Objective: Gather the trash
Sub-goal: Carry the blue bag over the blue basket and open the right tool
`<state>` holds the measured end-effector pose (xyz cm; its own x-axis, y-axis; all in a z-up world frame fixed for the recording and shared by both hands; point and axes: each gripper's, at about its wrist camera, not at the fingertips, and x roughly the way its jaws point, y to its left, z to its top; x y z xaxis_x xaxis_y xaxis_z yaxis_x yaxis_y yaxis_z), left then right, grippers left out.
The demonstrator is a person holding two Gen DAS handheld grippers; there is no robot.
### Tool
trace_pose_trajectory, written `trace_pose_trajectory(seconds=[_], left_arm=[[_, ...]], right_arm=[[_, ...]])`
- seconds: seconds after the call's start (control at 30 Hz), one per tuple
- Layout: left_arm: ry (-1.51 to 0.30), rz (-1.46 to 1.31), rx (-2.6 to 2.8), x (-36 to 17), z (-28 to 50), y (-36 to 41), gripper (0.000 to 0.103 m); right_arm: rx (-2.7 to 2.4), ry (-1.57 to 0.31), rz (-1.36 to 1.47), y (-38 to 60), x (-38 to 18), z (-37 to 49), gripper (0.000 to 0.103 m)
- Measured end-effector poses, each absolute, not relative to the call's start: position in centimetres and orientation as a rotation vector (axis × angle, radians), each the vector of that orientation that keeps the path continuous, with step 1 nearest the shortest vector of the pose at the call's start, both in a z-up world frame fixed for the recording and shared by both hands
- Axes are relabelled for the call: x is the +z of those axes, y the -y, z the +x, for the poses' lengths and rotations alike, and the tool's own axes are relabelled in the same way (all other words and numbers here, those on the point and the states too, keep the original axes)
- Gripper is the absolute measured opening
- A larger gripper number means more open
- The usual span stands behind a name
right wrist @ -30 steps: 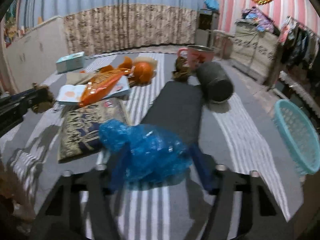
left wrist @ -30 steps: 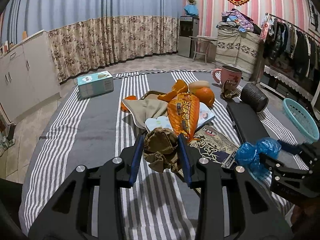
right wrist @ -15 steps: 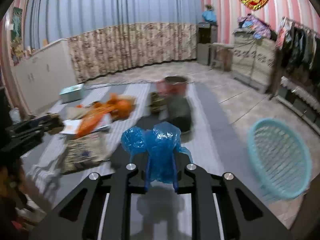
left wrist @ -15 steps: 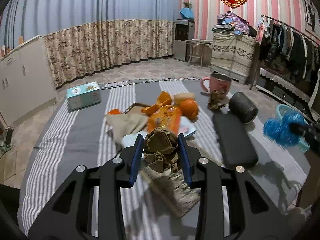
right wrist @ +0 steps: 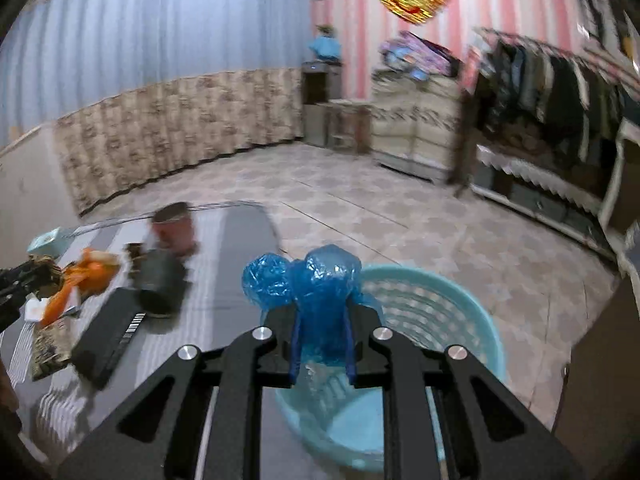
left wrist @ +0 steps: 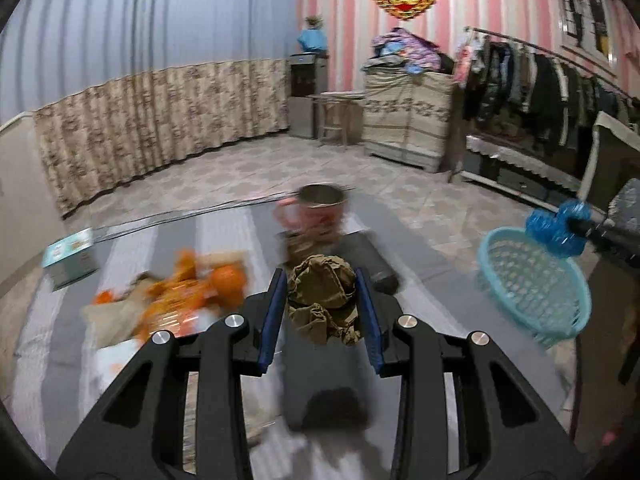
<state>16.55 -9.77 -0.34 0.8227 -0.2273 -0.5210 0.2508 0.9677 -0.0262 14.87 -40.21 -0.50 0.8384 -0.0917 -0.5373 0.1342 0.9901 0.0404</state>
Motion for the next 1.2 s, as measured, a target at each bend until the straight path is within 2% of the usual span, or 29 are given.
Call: trace_pose_trajectory(seconds=[0.23,0.4,0.7,0.77,0.8,0.9,1.2], left_arm=[[-0.557,0.062,-0.415,-1.2,18.3,20.3,0.034],[-0.566,0.082,-0.504,-2.4,19.3,26.5,0.034],[-0.608,0.113,-0.596,-4.3,21.2,33.2,0.036],[-0.61,0.125,-0.602,-4.6,21.6,34.0,0.044],[-0.605,0.132,-0.589,-4.5,21.7,34.1,0.056],[-0.591,0.125,-0.553,-4.4,22.1,33.8,0.076],[-0.532,0.093,-0.393,-2.0,22.4,28.4,0.098]], right_arm=[[-0.224,-0.588,0.215,47.1,-2.3,15.2,0.017],[-0.264,-0.595,0.204,48.6,-3.0,16.0,0.017],[-0.351,-0.572,0.296,52.8,-3.5,14.3,0.017],[-0.354,-0.575,0.314,53.4,-3.8,14.1,0.017],[-0.355,-0.578,0.318,53.6,-3.9,14.1,0.017],[-0.35,-0.584,0.316,53.3,-4.0,14.1,0.017],[-0.304,-0.626,0.234,50.7,-4.4,16.2,0.017]])
